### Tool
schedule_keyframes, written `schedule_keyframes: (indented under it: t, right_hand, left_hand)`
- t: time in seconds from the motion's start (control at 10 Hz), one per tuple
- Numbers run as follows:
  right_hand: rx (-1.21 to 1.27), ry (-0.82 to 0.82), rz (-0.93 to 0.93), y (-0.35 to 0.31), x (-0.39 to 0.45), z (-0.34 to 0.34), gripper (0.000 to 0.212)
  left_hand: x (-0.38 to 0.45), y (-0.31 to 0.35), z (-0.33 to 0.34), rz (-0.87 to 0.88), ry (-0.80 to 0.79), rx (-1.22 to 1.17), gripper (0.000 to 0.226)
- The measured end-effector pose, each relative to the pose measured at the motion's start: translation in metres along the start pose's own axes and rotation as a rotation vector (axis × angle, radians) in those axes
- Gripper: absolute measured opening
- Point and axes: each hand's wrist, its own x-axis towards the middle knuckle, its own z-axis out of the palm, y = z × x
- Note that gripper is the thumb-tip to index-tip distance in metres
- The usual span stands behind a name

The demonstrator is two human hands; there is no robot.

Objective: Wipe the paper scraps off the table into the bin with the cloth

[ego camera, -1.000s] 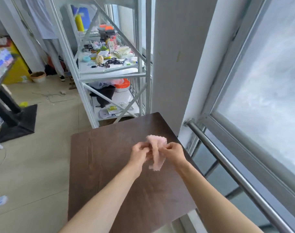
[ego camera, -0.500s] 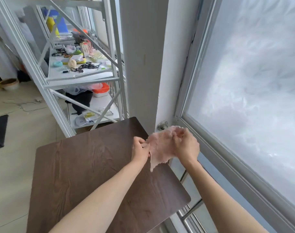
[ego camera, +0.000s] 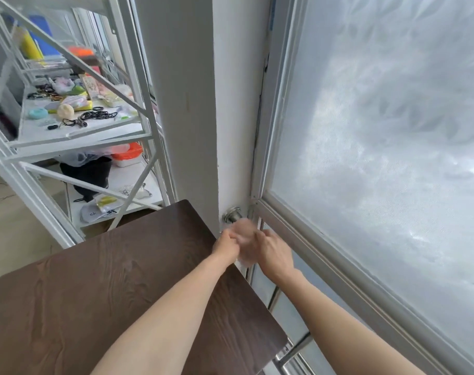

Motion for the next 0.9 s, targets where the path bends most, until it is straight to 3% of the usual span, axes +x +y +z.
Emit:
schedule_keyframes:
  t: [0.1,0.2,0.3,0.4,0.5,0.7,0.9]
  right_hand:
    - [0.048,-0.098,0.06,0.018,-0.001,0.018,0.05]
    - [0.157,-0.126,0.078,0.02,0.005,0.016,0.048]
    - [0.162,-0.024,0.122,0.017,0.005,0.012,0.039]
    - [0.125,0.106,0.205,0.015,0.003,0.01,0.033]
    - [0.114,0.053,0.163,0.012,0.002,0.004,0.023]
    - [0.149,-0.112,0.201,0.012,0.007,-0.001,0.021]
    - [0.076,0.104,0.171,-0.022,0.004,0.001,0.027]
  left_hand:
    - [-0.012,0.007,-0.009,0.01,0.14,0.286,0.031]
    - [-0.013,0.013,-0.007,0.329,0.279,0.449,0.044]
    - [-0.009,0.018,0.003,0.67,0.144,0.571,0.06]
    - [-0.008,0.015,0.011,0.736,0.06,0.664,0.054]
    - [-0.013,0.006,0.02,0.702,0.107,0.698,0.059]
    - [-0.024,0.012,0.004,0.622,0.001,0.759,0.071]
    - [-0.041,-0.006,-0.037,0.541,0.063,0.665,0.063]
